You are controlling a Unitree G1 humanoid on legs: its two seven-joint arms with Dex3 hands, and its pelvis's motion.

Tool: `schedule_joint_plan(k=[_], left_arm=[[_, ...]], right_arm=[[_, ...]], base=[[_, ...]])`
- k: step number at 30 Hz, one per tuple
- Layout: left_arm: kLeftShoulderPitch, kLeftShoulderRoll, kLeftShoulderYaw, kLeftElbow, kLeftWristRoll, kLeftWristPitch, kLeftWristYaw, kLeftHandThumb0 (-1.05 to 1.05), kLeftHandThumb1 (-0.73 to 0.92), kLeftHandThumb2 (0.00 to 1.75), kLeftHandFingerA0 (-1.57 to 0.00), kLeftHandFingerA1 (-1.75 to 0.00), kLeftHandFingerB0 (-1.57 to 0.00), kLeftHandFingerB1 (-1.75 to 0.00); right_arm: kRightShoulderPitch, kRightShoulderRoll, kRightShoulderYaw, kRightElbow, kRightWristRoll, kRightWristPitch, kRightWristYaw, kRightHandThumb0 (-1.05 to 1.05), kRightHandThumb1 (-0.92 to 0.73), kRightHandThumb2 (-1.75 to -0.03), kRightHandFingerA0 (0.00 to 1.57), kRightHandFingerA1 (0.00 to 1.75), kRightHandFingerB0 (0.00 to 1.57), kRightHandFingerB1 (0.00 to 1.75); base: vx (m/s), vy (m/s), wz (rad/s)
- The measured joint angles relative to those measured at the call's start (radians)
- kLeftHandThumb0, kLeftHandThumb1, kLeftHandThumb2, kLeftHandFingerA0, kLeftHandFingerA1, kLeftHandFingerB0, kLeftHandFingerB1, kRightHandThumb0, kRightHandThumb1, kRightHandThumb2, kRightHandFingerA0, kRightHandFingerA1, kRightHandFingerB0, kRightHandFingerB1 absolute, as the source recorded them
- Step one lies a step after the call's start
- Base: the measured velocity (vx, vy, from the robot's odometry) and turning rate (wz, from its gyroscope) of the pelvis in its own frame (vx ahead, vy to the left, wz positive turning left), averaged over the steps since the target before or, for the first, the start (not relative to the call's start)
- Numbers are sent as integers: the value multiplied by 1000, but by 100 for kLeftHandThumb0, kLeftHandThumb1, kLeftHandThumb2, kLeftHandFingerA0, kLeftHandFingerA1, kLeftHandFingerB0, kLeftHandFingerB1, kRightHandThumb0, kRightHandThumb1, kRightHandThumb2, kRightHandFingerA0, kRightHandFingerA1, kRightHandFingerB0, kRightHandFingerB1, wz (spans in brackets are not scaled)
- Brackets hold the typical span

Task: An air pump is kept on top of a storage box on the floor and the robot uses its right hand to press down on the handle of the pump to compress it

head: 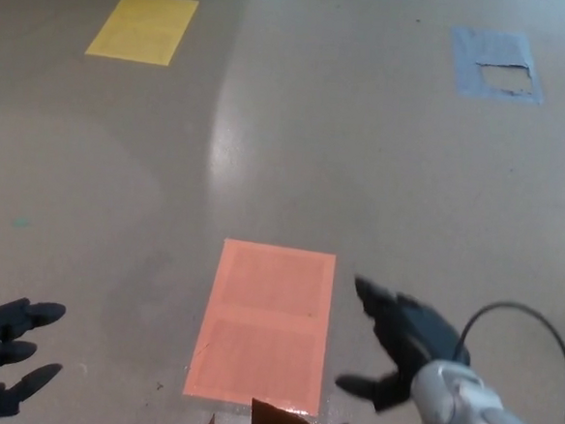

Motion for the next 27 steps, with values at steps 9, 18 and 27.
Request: schedule_joint_plan(k=[9, 18, 27], left_arm=[[-3, 0, 0, 2, 0, 0, 0, -59, 81, 63, -28, -35, -19, -29], [-8, 0, 0, 11, 0, 0, 0, -60, 81, 63, -30, -35, -20, -29], [-16, 0, 0, 20, -1, 0, 0, -60, 84, 64, -28, -34, -18, -29]], right_arm=[[59, -55, -46, -296, 31, -17, 53, -82, -48, -81, 0, 0, 0, 0], [203, -187, -177, -598, 89, -23, 114, -91, -86, -117, 0, 6, 0, 7], [406, -231, -343, -871, 175, -53, 138, -81, -84, -113, 0, 16, 0, 13]], base=[[0, 0, 0], [0, 0, 0], [0, 0, 0]])
